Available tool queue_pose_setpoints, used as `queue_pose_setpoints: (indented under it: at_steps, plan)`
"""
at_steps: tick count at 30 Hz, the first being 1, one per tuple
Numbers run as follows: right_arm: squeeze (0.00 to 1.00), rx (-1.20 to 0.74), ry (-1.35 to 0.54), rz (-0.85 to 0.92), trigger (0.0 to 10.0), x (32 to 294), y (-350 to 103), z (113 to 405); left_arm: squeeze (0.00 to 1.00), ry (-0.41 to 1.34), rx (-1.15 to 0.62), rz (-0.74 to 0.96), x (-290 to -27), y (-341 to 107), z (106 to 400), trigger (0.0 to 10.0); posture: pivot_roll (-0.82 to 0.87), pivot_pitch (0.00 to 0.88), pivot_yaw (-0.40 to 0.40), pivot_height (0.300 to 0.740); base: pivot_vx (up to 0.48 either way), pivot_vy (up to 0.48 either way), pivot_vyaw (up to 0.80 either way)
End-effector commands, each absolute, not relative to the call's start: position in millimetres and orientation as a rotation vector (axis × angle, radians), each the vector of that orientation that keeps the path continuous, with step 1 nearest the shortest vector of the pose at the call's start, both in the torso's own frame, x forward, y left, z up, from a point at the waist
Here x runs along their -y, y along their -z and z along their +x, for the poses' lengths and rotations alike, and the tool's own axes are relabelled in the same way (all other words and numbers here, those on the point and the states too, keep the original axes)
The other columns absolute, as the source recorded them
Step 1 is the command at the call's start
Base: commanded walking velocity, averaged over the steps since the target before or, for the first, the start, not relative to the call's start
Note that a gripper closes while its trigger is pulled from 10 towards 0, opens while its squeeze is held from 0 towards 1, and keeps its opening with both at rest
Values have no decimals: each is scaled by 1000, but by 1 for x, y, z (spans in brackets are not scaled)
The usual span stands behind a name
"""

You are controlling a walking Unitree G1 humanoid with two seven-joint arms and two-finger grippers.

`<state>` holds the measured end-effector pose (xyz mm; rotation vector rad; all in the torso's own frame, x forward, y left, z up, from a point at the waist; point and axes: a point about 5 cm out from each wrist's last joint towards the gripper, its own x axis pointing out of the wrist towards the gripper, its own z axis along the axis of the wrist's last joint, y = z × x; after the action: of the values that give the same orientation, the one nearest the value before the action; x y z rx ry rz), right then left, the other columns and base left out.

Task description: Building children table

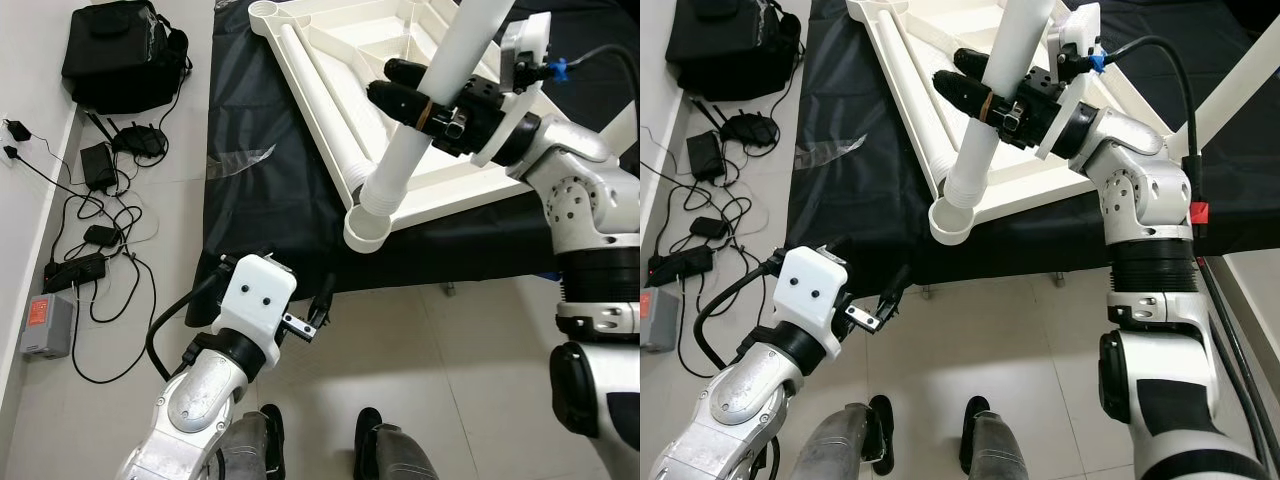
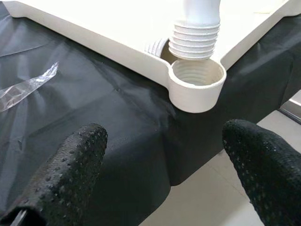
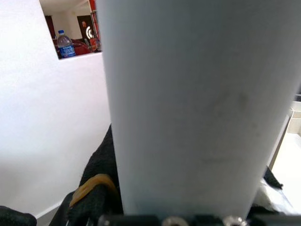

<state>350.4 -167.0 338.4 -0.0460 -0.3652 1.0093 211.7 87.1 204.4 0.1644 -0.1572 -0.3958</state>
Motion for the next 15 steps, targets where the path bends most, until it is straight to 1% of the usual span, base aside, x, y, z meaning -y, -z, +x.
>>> queue_pose_setpoints:
  at_steps: [1,3,9,15]
  plan:
    - [0,414,-983,-36,10000,168,-348,350,0,403,145,165,-87,-204,208,10000,175,334,-16,740,0,0,0]
    - [0,415,-953,-40,10000,167,-348,352,0,408,146,164,-87,-204,209,10000,165,332,-7,740,0,0,0]
    - [0,418,-954,-50,10000,168,-350,348,0,430,153,164,-82,-204,211,10000,166,327,-17,740,0,0,0]
    - [0,434,-920,-45,10000,174,-352,345,0,417,163,181,-85,-206,213,10000,176,313,-13,740,0,0,0]
